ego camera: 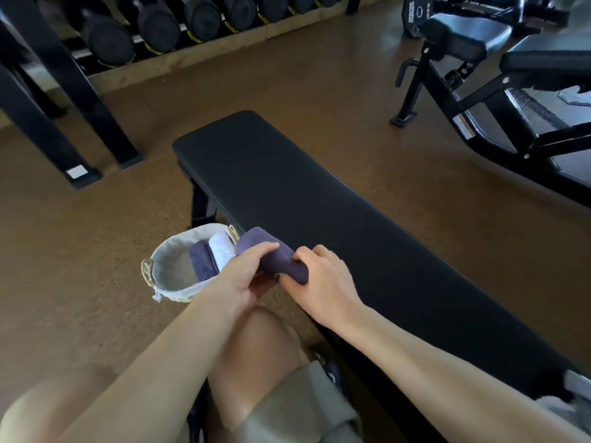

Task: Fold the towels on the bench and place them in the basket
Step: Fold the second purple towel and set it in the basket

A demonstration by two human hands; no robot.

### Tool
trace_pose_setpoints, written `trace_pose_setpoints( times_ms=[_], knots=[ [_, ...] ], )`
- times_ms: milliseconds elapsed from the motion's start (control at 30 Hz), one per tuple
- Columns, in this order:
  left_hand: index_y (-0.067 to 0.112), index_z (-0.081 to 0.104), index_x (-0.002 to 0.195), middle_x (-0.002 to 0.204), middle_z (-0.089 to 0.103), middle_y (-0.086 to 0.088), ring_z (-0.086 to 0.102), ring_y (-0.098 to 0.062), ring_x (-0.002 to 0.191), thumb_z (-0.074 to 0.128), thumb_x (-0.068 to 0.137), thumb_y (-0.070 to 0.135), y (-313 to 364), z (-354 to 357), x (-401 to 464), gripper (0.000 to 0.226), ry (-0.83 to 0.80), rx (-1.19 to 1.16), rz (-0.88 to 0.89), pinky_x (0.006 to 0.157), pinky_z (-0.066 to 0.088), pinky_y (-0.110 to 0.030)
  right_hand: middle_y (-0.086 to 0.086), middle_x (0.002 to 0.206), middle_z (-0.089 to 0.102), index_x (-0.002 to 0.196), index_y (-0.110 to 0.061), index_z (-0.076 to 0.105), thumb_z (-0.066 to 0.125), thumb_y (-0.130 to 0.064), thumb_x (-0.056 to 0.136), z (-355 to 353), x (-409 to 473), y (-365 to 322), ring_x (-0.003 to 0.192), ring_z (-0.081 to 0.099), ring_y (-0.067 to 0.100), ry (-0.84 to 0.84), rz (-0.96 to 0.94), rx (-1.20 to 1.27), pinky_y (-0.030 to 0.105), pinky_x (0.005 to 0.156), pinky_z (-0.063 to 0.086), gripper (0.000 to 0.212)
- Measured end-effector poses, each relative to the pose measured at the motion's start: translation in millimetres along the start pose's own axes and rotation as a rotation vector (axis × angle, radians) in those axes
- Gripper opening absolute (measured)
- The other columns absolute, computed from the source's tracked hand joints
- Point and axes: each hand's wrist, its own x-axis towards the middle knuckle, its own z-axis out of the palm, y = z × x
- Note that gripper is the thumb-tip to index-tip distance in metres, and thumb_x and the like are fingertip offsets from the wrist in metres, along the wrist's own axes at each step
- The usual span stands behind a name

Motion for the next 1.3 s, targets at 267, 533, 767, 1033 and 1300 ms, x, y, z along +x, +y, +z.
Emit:
trace_pose_setpoints(
  times_ms=[267,533,767,1033,1300],
  knots=[
    [0.006,0.061,0.122,0.111,0.067,-0.010,0.067,-0.025,0.092,0.071,0.077,0.028,46.8,-87.5,14.5,0.051,0.172,-0.055,0.104,0.071,0.058,-0.037,-0.006,0.095,0.068,0.094,-0.028,0.069,0.073,-0.053,0.083,38.4,53.1,-73.3,0.088,0.066,0.011,-0.271,0.140,0.438,0.034,0.080,0.058,0.027],
    [0.016,0.060,0.123,0.109,0.073,-0.010,0.073,-0.018,0.089,0.066,0.087,0.020,87.1,-177.0,51.4,0.037,0.260,0.020,0.167,0.062,0.056,-0.025,0.006,0.087,0.060,0.093,-0.019,0.050,0.081,-0.021,0.079,130.9,132.6,-121.7,0.081,0.062,0.023,-0.387,0.397,0.781,0.040,0.079,0.053,0.035],
    [0.015,0.065,0.114,0.109,0.072,-0.010,0.070,-0.021,0.099,0.074,0.087,0.014,85.7,-239.1,151.0,0.028,0.281,0.144,0.165,0.089,0.058,-0.038,0.011,0.100,0.070,0.121,-0.017,0.055,0.079,-0.018,0.082,241.0,198.2,-117.6,0.089,0.070,0.024,-0.561,0.574,0.770,0.044,0.087,0.060,0.046],
    [0.003,0.045,0.135,0.131,0.060,-0.019,0.057,-0.037,0.122,0.076,0.085,0.038,52.4,-279.5,283.8,0.069,0.478,0.812,0.103,0.102,0.046,-0.042,0.012,0.103,0.067,0.101,-0.017,0.057,0.062,-0.023,0.086,366.4,246.3,-82.8,0.102,0.064,0.034,-0.545,0.354,0.273,0.040,0.086,0.051,0.017],
    [0.006,0.025,0.145,0.132,0.056,-0.020,0.061,-0.037,0.116,0.067,0.094,0.028,5.5,-298.4,348.0,0.070,0.450,1.143,0.226,0.088,0.042,-0.038,0.009,0.100,0.068,0.095,-0.021,0.059,0.061,-0.023,0.094,431.0,260.3,-54.8,0.099,0.064,0.035,-0.542,0.340,0.179,0.053,0.082,0.058,0.004]
  ],
)
